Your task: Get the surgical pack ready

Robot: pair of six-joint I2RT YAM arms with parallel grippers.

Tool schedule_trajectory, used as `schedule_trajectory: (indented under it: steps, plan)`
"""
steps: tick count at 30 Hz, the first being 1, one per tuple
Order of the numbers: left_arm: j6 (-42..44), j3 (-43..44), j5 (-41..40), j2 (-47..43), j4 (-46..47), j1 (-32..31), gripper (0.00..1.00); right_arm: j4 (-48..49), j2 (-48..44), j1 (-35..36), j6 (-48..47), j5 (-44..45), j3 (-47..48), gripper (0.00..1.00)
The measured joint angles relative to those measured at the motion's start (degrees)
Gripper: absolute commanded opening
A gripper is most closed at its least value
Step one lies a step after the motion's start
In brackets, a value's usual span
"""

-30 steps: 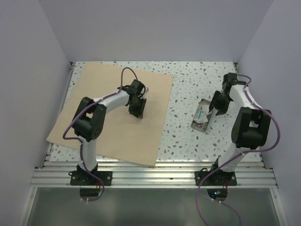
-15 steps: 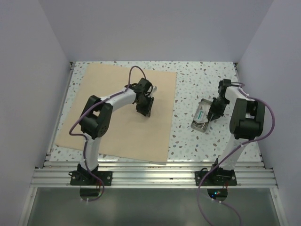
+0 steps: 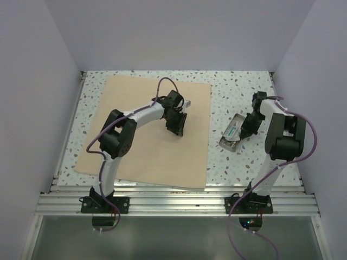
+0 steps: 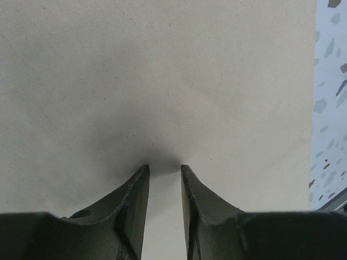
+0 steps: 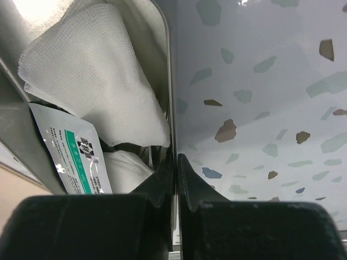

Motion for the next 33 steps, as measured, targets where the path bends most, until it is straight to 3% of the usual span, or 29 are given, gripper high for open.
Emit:
schedule_trajectory:
  steps: [16,21,26,33]
  plan:
    - [-7.3,16.6,9.1,12.1,1.0,-5.6,0.34,-7.5,-13.7,-0.4,5.1,-3.7,3.9,0.0]
    - [-10.6,19.6,4.6,12.9,1.4,-7.6,0.53,-7.9,-15.7,0.4,7.4,-5.7,3.8,0.0]
    - [-12.7,5.4,-4.9,0.4,1.8,-4.4,0.59,-7.6,-16.6,5.3,10.3,-6.0,3.1,0.0]
    - [-13.2,-9.4,-16.1,-25.7,0.5,13.2,0.62,-3.4,-17.5,19.8,18.4,-5.4,0.4,0.0]
